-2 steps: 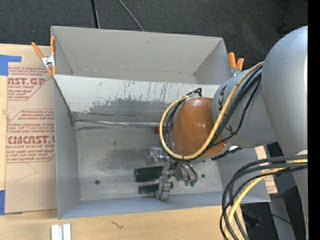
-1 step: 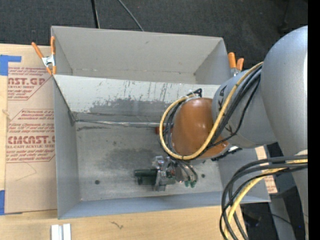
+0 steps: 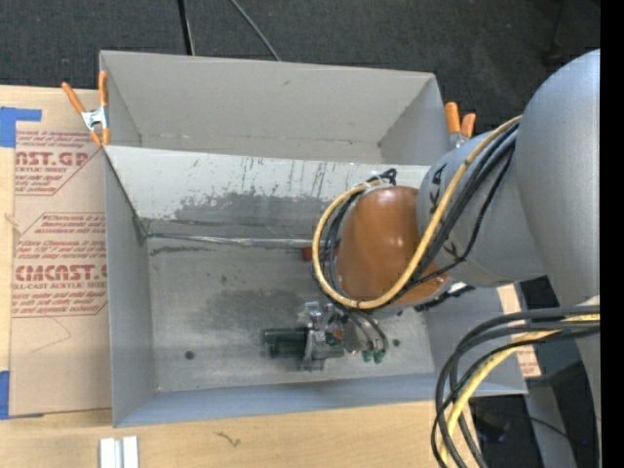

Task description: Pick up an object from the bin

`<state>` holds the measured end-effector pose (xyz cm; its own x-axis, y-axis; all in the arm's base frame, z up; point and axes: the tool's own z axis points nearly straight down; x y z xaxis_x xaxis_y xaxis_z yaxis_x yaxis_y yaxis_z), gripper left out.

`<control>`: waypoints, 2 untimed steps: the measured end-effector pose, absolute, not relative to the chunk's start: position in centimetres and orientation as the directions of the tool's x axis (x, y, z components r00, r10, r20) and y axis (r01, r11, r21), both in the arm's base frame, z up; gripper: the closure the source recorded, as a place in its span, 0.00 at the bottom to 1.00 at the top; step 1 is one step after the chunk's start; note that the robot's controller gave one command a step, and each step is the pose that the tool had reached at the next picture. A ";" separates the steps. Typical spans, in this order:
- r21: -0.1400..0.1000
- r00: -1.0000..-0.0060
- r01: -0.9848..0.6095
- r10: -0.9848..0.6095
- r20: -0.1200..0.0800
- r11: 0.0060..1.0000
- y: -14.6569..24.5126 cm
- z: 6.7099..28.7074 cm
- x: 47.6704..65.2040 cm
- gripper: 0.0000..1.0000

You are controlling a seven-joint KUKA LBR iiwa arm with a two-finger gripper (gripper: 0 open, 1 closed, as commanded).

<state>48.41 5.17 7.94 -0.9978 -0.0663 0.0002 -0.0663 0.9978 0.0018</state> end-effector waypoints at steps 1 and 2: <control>0.001 -0.998 -0.066 -0.066 -0.001 0.998 5.2 10.1 48.4 1.00; 0.000 -0.998 -0.066 -0.066 -0.008 0.998 5.3 19.6 48.6 1.00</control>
Offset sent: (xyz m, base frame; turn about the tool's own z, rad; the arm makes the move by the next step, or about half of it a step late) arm 0.0000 0.0000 0.0212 0.0000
